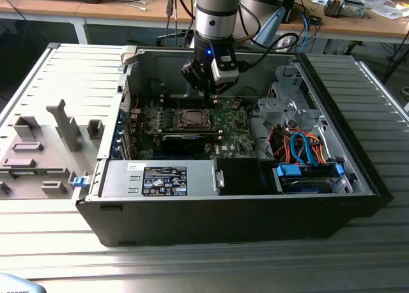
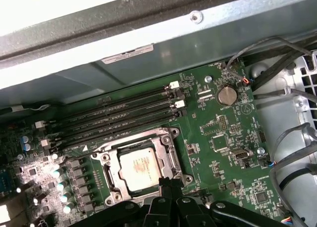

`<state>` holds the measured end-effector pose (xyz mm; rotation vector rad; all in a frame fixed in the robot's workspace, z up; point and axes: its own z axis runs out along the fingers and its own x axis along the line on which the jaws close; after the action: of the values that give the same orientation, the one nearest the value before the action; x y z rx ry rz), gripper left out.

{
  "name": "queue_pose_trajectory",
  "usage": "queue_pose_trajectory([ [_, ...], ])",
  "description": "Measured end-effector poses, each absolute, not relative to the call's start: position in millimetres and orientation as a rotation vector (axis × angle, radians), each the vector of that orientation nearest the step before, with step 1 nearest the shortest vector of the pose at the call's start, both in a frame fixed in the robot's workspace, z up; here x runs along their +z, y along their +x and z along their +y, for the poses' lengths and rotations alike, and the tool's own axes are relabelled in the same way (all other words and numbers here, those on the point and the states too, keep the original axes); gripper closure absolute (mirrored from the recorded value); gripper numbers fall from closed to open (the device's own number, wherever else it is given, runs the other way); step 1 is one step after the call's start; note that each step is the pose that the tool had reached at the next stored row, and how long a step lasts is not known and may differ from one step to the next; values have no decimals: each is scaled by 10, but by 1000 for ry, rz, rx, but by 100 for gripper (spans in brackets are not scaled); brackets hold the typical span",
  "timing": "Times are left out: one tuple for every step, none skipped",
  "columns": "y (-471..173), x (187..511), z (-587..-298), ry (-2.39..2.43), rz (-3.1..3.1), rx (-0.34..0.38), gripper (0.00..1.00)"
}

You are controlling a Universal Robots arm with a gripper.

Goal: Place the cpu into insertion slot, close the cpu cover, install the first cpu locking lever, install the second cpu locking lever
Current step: 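Install the first cpu locking lever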

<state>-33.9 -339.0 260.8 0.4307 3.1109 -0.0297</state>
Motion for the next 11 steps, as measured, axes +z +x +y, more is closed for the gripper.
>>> queue_pose_trajectory([
  [-339,2609,-3390,428,3111,-30,89],
  [-339,2609,-3390,426,3112,-30,89],
  [-339,2609,-3390,423,3112,-30,89],
  [-339,2608,-3390,420,3112,-30,89],
  [-339,2609,-3390,417,3113,-30,89],
  [-339,2609,-3390,415,3113,-30,89],
  [-339,2609,-3391,412,3113,-30,89],
  [-339,2609,-3390,408,3114,-30,89],
  [-339,2608,-3390,406,3114,-30,89],
  [-339,2609,-3390,404,3114,-30,89],
  [-339,2609,-3390,401,3115,-30,89],
])
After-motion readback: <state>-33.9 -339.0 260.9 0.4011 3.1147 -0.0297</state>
